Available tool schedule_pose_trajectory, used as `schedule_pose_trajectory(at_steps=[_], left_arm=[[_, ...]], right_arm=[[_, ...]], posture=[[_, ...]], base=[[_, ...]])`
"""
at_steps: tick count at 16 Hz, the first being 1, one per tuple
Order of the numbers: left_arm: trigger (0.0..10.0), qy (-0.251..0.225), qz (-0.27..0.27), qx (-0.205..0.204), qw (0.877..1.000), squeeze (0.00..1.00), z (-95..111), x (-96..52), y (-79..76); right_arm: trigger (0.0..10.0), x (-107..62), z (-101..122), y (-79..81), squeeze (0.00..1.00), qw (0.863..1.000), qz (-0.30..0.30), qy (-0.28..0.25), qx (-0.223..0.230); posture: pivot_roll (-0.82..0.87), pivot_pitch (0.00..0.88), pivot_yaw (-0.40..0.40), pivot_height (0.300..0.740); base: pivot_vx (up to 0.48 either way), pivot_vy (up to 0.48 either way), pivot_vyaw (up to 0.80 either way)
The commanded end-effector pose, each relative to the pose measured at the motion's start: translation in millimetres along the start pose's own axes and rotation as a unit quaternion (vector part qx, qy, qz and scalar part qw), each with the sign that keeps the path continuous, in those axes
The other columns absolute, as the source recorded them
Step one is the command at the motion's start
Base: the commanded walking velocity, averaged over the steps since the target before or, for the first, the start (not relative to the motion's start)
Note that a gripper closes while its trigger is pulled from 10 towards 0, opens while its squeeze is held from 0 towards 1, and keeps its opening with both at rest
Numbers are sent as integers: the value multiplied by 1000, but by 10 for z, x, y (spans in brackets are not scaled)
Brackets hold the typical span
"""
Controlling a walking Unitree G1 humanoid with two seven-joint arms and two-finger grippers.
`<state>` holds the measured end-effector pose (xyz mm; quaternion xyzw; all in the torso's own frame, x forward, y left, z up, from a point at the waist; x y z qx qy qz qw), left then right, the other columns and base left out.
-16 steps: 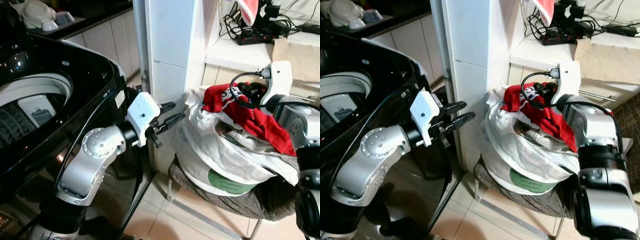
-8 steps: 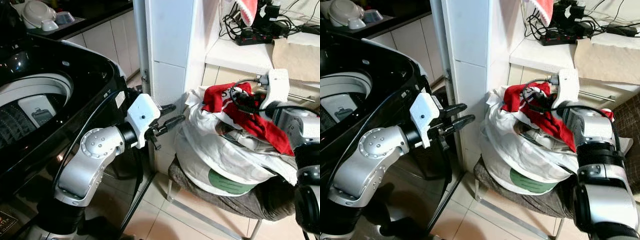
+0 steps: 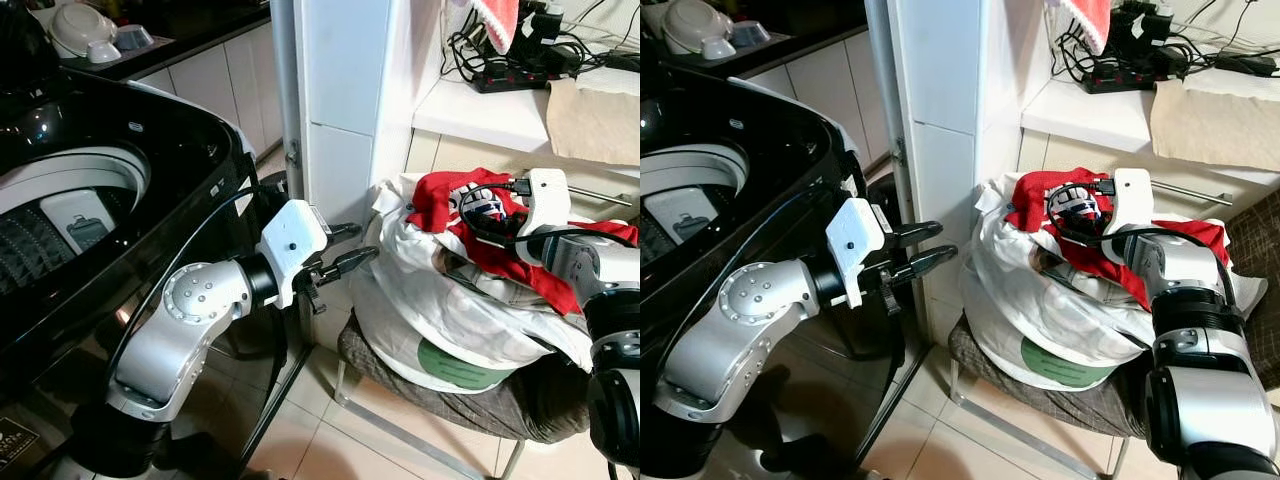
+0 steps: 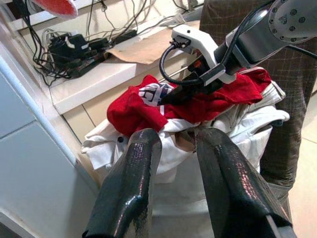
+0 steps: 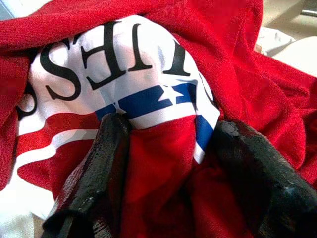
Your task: Clothes washing
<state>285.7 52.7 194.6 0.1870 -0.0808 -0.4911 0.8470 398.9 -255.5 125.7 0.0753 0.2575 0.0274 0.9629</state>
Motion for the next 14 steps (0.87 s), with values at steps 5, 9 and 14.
schedule_pose_trajectory(at_steps=[5,9,14], left_arm=[[10000,2,5,8,1000,0,24,-6,44],[10000,2,5,10,1000,0,27,1,41],[10000,-2,2,9,1000,0,36,8,23]], right_arm=[[0,24,5,30,0,1000,8,-4,7],[0,29,12,36,0,1000,9,-11,4],[0,22,38,30,0,1000,12,-18,8]], posture=[[-9,0,38,740],[-12,0,40,740],[-15,0,41,740]], base=[[0,0,0],[0,0,0],[0,0,0]])
Point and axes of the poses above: a point about 5 cm out from each wrist's last joint towards the gripper, its own x axis pointing out of the wrist towards the gripper, its own z axis along the axis of the wrist's last joint, y = z × x, the point moved 4 cm from there along x, pointing out of the wrist towards the gripper, and after that the axes turned 6 degrees about x, right-handed, at the moved point
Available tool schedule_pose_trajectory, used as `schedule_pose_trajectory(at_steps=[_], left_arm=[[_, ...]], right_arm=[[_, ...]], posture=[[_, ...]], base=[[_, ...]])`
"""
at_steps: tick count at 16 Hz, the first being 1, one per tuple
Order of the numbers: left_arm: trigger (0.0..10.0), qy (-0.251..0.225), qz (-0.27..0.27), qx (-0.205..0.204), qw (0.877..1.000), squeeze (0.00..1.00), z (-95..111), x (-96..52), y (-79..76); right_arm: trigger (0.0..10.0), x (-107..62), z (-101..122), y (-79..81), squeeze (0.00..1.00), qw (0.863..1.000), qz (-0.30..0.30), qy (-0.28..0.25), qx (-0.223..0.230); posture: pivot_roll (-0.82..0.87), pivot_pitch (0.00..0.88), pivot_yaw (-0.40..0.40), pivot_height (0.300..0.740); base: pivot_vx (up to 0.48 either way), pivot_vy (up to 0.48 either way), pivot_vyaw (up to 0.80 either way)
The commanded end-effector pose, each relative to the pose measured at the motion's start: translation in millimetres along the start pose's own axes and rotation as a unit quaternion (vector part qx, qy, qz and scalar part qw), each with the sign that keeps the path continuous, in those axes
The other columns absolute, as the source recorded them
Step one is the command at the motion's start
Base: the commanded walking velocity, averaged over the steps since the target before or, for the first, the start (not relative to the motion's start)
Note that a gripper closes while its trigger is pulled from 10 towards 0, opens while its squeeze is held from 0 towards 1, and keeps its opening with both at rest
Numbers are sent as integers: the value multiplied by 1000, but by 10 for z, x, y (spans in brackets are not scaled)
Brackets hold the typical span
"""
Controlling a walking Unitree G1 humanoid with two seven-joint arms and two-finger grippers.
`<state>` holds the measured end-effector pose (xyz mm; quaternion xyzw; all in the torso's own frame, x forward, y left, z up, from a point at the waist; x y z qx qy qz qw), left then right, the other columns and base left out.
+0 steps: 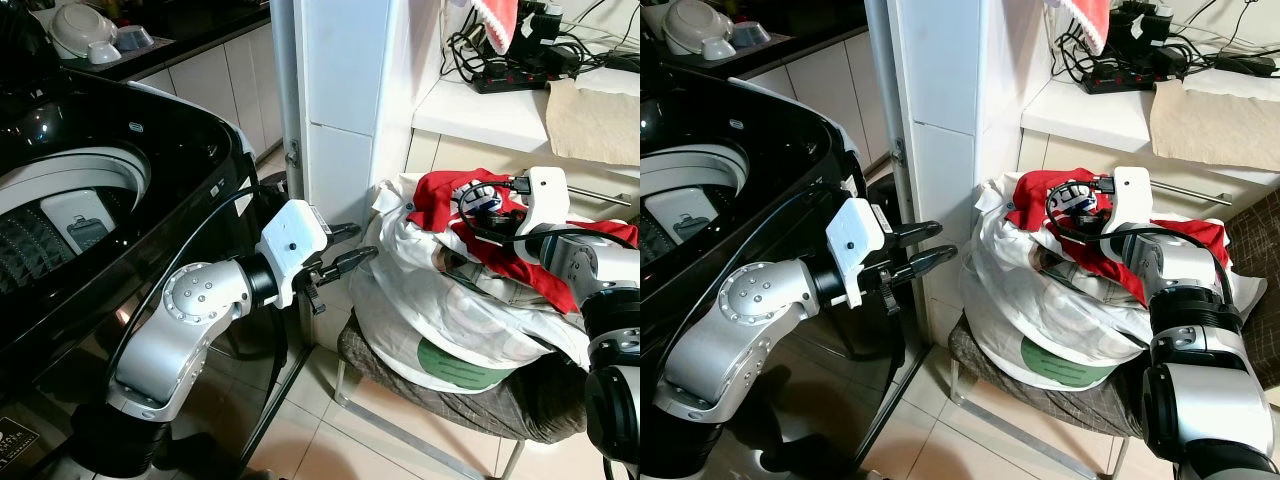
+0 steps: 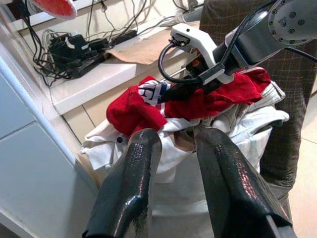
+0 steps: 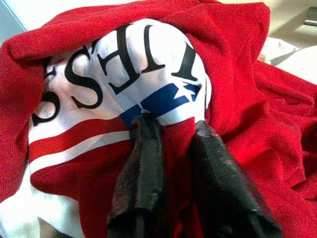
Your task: Clothes washing
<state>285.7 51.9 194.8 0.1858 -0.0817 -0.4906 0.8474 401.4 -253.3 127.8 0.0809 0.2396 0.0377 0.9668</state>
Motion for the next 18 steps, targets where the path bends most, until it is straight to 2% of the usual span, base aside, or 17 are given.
schedule_pose_trajectory(at_steps=[1,2,3,4,6,7,9,10,11,12,13,15,17,18], left_arm=[[10000,-1,1,10,1000,0,34,2,20],[10000,-1,1,10,1000,0,34,2,19],[10000,-1,2,11,1000,0,35,-2,22],[10000,-3,8,11,1000,0,41,-7,39],[10000,-14,38,19,999,0,92,-4,132],[10000,-23,54,29,998,0,143,1,195],[10000,-43,89,34,994,0,255,22,332],[10000,-56,102,28,993,231,314,38,383],[10000,-64,108,25,992,1000,354,50,408],[10000,-96,116,26,988,1000,508,92,448],[10000,-108,124,33,986,1000,577,113,472],[10000,-115,132,53,983,1000,641,135,500],[10000,-131,147,76,977,1000,719,116,539],[10000,-130,148,79,977,1000,721,115,539]], right_arm=[[0,-6,46,4,0,1000,2,-6,6],[0,-23,88,5,0,1000,4,-12,5],[0,-58,196,47,0,999,21,-28,24],[0,-120,351,103,0,998,42,-48,30],[0,-337,739,296,0,989,102,-104,3],[0,-508,951,469,0,979,154,-134,-10],[0,-825,1266,811,0,948,265,-176,5],[0,-908,1324,926,0,938,298,-179,6],[0,-948,1346,1004,0,932,316,-179,6],[0,-1075,1351,1278,0,911,376,-168,9],[0,-1110,1340,1389,0,901,401,-161,12],[0,-1134,1288,1501,0,894,421,-149,17],[0,-1160,1217,1680,0,879,458,-129,35],[0,-1168,1201,1700,0,878,460,-126,35]], posture=[[-16,0,41,740],[-16,0,41,740],[-16,0,41,740],[-16,0,41,740],[-23,0,39,740],[-23,0,39,740],[-35,0,42,740],[-40,0,40,740],[-43,0,37,740],[-45,0,27,740],[-43,0,21,740],[-39,0,12,740],[-33,0,0,740],[-33,0,0,740]], base=[[0,0,0],[0,0,0],[0,0,0],[0,0,0],[0,0,0],[0,0,0],[0,0,0],[0,0,0],[0,0,0],[0,0,0],[0,0,0],[0,0,0],[0,0,0],[0,0,0]])
Point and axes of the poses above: a point about 5 cm out from each wrist's last joint towards the gripper, its own x axis pointing out of the wrist towards the gripper, its own z axis along the axis of the wrist's last joint, y = z × x, the point moved 4 cm from there along x, pointing out of the wrist towards the gripper, and after that the axes turned 6 degrees about x, right-handed, at the moved point
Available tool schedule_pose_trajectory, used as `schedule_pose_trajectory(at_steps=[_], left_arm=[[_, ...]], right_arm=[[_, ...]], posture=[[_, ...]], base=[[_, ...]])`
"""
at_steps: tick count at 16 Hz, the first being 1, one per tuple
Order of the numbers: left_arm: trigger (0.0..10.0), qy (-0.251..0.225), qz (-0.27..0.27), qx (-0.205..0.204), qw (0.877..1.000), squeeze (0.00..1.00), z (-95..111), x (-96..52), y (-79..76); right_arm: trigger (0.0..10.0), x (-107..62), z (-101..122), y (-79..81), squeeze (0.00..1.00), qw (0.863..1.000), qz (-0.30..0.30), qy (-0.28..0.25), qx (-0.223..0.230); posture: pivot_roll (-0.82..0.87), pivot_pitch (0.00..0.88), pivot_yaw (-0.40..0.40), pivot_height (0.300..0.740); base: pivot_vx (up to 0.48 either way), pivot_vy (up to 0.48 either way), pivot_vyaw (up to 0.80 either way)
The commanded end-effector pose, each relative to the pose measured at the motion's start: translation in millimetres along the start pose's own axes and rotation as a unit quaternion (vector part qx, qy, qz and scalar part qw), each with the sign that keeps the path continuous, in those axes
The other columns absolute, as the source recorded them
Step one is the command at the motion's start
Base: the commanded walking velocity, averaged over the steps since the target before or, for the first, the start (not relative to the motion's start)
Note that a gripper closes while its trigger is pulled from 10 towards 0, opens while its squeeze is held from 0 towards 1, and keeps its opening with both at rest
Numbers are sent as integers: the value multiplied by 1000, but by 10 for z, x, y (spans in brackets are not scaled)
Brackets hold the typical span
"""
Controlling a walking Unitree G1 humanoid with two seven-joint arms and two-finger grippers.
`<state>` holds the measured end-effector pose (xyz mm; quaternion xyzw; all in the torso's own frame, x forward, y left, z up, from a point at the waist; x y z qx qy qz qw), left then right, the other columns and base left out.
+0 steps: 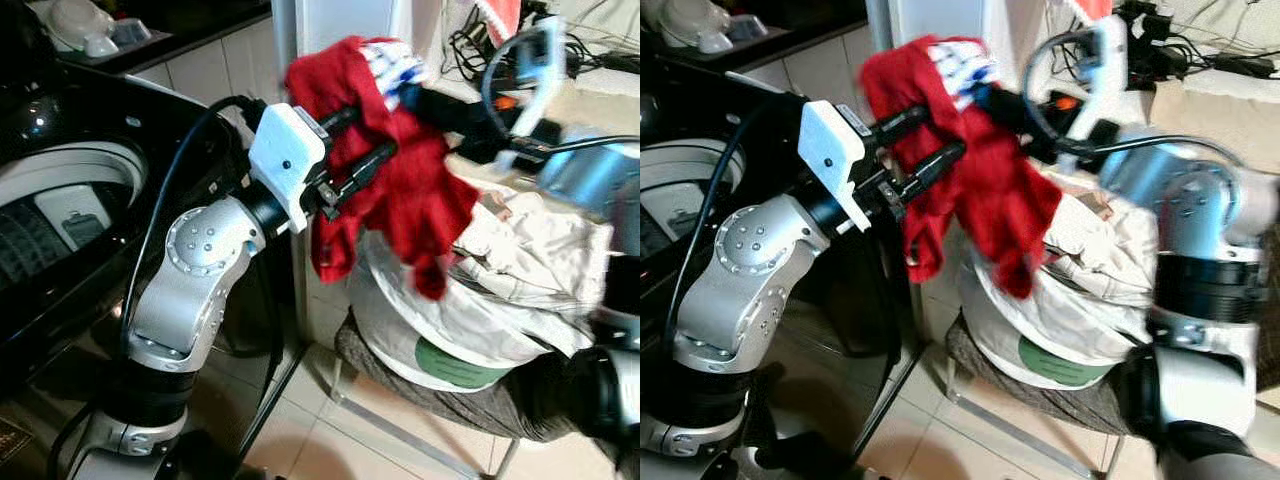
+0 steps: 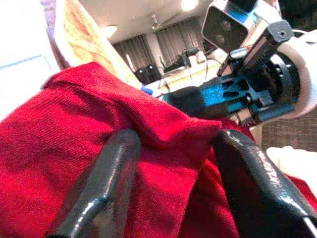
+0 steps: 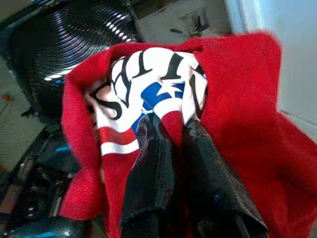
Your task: Clothes washing
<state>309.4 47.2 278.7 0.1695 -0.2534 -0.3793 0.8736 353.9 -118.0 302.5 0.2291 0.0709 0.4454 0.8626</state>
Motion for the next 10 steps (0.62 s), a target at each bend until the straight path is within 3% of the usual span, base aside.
schedule_pose_trajectory(at_steps=[1,5,6,7,10], left_arm=[[10000,0,4,14,1000,1000,9,2,32],[10000,27,-28,68,997,1000,-131,-8,-94],[10000,36,-33,89,995,663,-174,-3,-114],[10000,47,-38,109,992,0,-212,2,-127],[10000,58,-39,134,989,0,-266,20,-128]], right_arm=[[0,14,65,137,0,1000,23,-5,-12],[0,59,-20,294,0,998,56,5,12],[0,67,-29,323,0,998,61,5,17],[0,71,-36,342,0,998,64,5,21],[0,81,-64,403,0,997,71,6,31]], posture=[[-32,0,-2,740],[-34,0,3,740],[-34,0,3,740],[-36,0,5,740],[-39,0,8,740]], base=[[0,0,0],[0,0,0],[0,0,0],[0,0,0],[0,0,0]])
Point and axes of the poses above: a point about 5 cm out from each wrist's last joint towards the gripper, its own x axis pointing out of the wrist towards the gripper, its own z axis along the axis of the wrist's last joint, y = z × x, the point moved 4 cm from there along x, pointing out of the wrist towards the gripper, and after that the axes turned 6 degrees about x, right-handed, at the moved point
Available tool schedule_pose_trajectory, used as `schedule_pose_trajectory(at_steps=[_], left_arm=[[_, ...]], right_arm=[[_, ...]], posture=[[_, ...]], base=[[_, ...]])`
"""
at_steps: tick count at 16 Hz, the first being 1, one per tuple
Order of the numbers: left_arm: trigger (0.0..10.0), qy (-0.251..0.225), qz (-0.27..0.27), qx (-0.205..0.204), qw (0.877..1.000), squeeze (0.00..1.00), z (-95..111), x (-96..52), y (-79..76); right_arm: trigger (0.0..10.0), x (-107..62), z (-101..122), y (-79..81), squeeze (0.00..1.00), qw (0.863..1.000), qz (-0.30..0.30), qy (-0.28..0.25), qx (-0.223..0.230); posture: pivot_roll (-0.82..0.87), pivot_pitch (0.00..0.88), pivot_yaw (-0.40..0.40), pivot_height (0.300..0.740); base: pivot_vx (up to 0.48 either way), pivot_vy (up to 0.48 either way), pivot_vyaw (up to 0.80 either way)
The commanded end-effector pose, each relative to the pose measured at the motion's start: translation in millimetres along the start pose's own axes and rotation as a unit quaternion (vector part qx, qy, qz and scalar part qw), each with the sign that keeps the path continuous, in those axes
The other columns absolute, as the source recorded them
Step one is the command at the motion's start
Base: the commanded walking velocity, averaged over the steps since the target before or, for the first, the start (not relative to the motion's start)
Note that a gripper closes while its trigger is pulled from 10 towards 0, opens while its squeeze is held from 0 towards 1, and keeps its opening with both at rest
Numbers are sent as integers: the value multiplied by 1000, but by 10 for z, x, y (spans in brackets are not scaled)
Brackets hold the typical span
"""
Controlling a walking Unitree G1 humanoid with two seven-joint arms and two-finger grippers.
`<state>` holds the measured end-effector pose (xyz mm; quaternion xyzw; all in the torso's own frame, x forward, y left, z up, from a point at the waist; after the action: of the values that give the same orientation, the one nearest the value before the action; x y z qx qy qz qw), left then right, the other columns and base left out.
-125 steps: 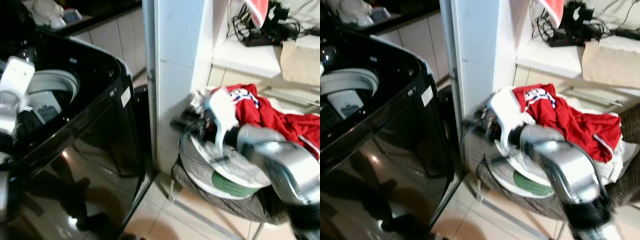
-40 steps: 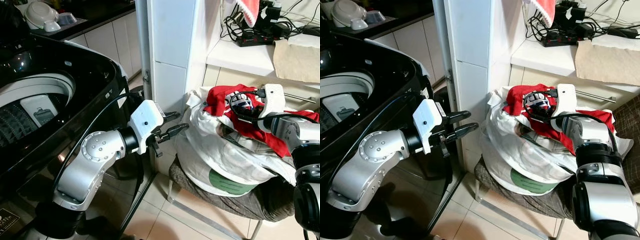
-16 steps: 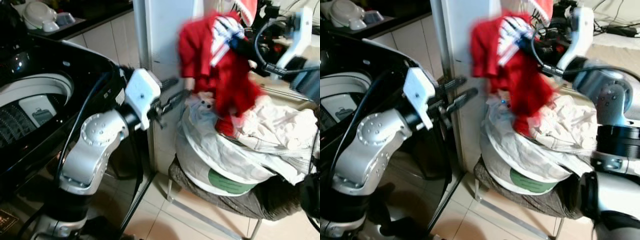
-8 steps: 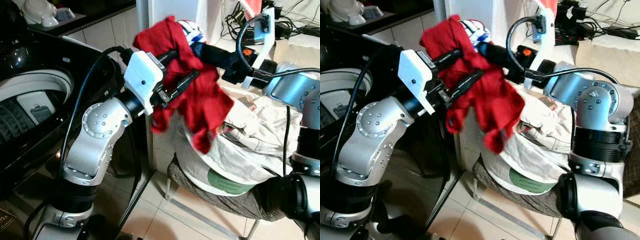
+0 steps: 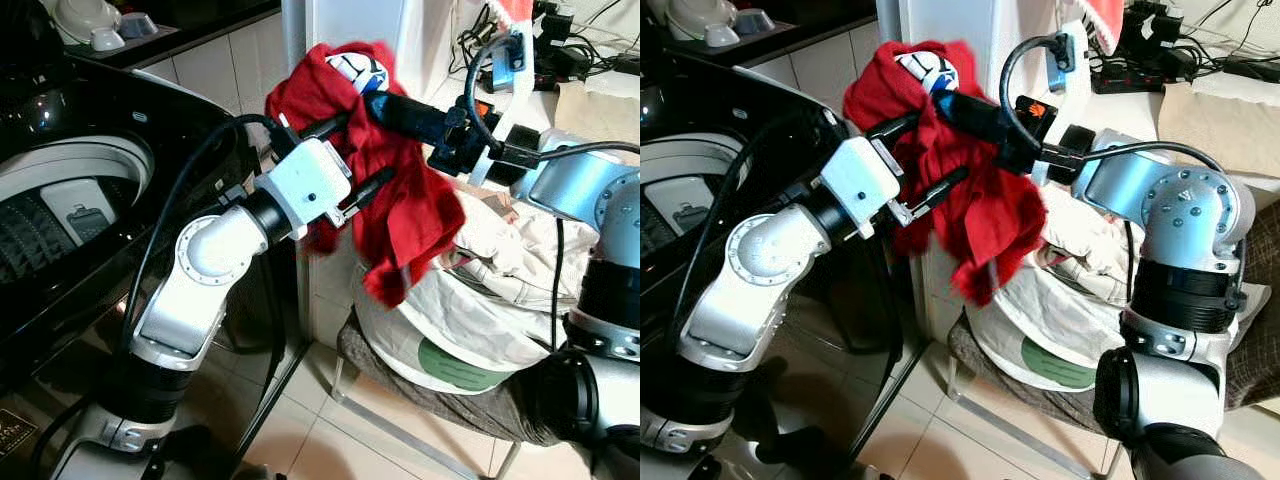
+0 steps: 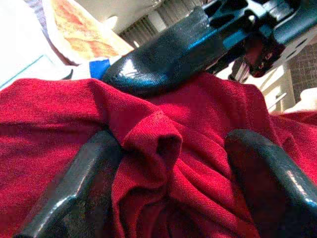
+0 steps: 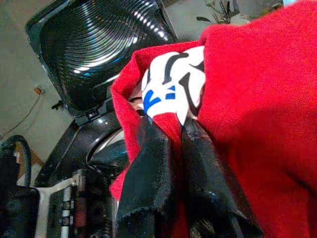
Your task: Clothes washing
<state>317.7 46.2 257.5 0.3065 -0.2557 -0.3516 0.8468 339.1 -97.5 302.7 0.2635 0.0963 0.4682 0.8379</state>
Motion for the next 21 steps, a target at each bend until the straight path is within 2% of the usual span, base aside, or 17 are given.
schedule_pose_trajectory(at_steps=[1,3,8,11,15,19,21], left_arm=[[8824,13,-9,-2,1000,0,-45,29,-39],[0,17,5,-5,1000,0,-70,19,11],[0,27,19,-1,999,0,-114,-2,50],[0,31,73,-61,995,0,-118,-4,186],[0,42,50,-35,997,0,-172,-19,138],[0,37,40,-51,997,0,-160,-25,102],[0,30,58,-65,996,0,-142,-31,146]], right_arm=[[0,16,38,204,0,999,45,-7,-13],[0,17,53,221,0,999,48,-11,-9],[0,35,37,238,0,999,46,-9,-6],[0,45,24,252,0,999,47,-7,-5],[0,40,23,252,0,999,44,-7,-4],[0,38,23,247,0,999,41,-8,-3],[0,38,22,243,0,999,39,-8,-3]], posture=[[-39,0,8,740],[-39,0,7,740],[-39,0,4,740],[-40,0,3,740],[-39,0,2,740],[-40,0,3,740],[-39,0,3,740]], base=[[0,0,0],[0,0,0],[0,0,0],[0,0,0],[0,0,0],[0,0,0],[0,0,0]])
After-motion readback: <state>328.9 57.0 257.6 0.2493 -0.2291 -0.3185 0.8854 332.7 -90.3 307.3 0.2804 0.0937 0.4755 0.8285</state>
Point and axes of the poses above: a point about 5 cm out from each wrist's last joint towards the gripper, its own x axis pointing out of the wrist towards the gripper, its own z axis along the axis of the wrist's last joint, y = z × x, the point moved 4 cm from there along x, pointing out of the wrist towards the gripper, and after that the axes turned 6 degrees about x, right-handed, at the moved point
